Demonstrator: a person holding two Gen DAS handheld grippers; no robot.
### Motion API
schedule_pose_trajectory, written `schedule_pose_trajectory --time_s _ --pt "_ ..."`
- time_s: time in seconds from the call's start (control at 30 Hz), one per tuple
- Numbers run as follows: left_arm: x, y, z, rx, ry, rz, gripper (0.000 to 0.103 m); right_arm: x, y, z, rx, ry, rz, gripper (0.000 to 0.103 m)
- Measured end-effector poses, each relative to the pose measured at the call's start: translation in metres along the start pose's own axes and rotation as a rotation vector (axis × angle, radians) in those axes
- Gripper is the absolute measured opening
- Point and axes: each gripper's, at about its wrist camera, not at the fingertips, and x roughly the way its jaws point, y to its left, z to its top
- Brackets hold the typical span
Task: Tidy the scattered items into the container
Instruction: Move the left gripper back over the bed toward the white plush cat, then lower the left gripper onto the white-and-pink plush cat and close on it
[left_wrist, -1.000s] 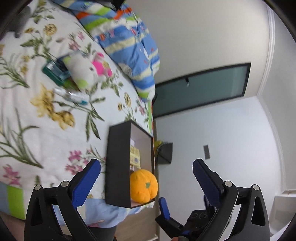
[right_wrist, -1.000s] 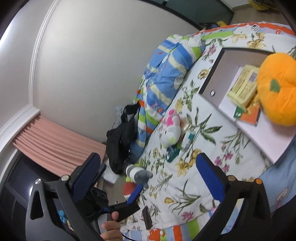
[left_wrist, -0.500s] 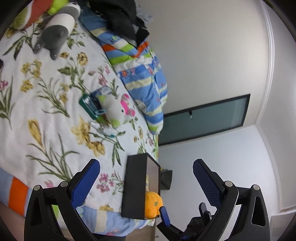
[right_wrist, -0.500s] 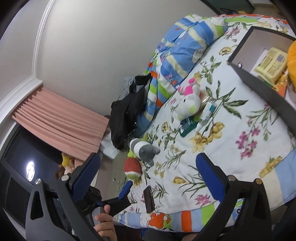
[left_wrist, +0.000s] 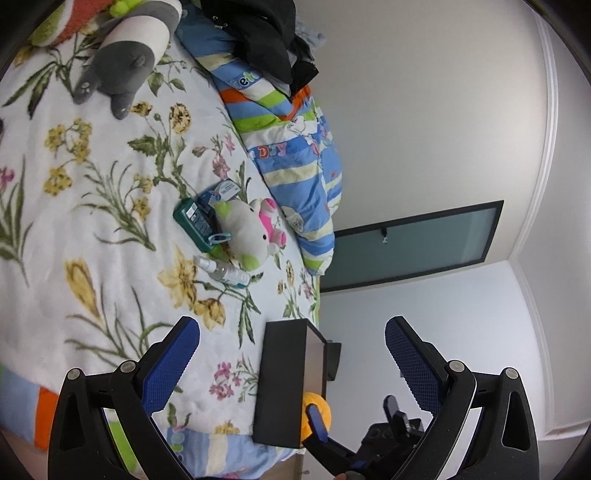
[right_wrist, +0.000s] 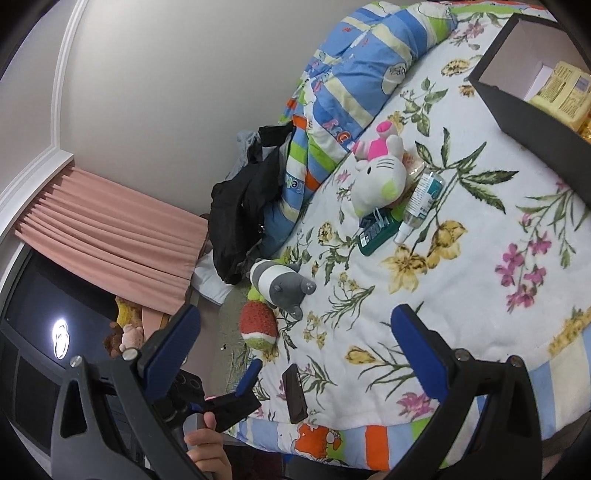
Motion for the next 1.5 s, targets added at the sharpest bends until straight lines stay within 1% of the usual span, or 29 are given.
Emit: schedule_pose_trajectory --time_s 0.1,0.33,0.43,0.53,0.7,0.8,1.03,1.2,1.27,1.5 --pt "0.014 0.005 0.008 -0.004 0.007 -0.004 0.100 0.011 -0.010 0.006 0.020 0.007 -0.005 0.103" --pt "0.060 0.015 0.018 -0.030 0.067 -0.006 0.100 0.033 -0.039 0.029 0.063 -0.002 -0.001 0.103" --pt "0.080 0.019 0.022 -0.043 0.081 -0.020 0.100 0.044 -0.052 0.041 0.084 -0.006 0.003 0.103" --pt "0.098 0.026 0.028 -0.078 0.066 -0.043 0.100 0.056 -0.064 0.056 0.103 -0.005 -0.001 0.103" --pt "0.135 0.038 0.044 -0.131 0.079 -0.063 0.100 0.075 -0.082 0.077 0.127 -0.002 -0.002 0.103" --pt "0.157 0.044 0.049 -0.135 0.103 -0.057 0.100 0.089 -0.096 0.089 0.159 -0.002 0.008 0.103" --pt "0.212 0.068 0.064 -0.222 0.172 -0.086 0.100 0.131 -0.118 0.118 0.197 0.012 0.023 0.103" --pt "0.245 0.083 0.077 -0.241 0.189 -0.080 0.100 0.161 -0.126 0.140 0.198 0.016 0.024 0.101" --pt "0.257 0.089 0.082 -0.251 0.200 -0.077 0.100 0.173 -0.129 0.149 0.192 0.021 0.011 0.101" --pt "0.283 0.104 0.098 -0.255 0.215 -0.058 0.100 0.211 -0.142 0.167 0.213 0.054 -0.008 0.099"
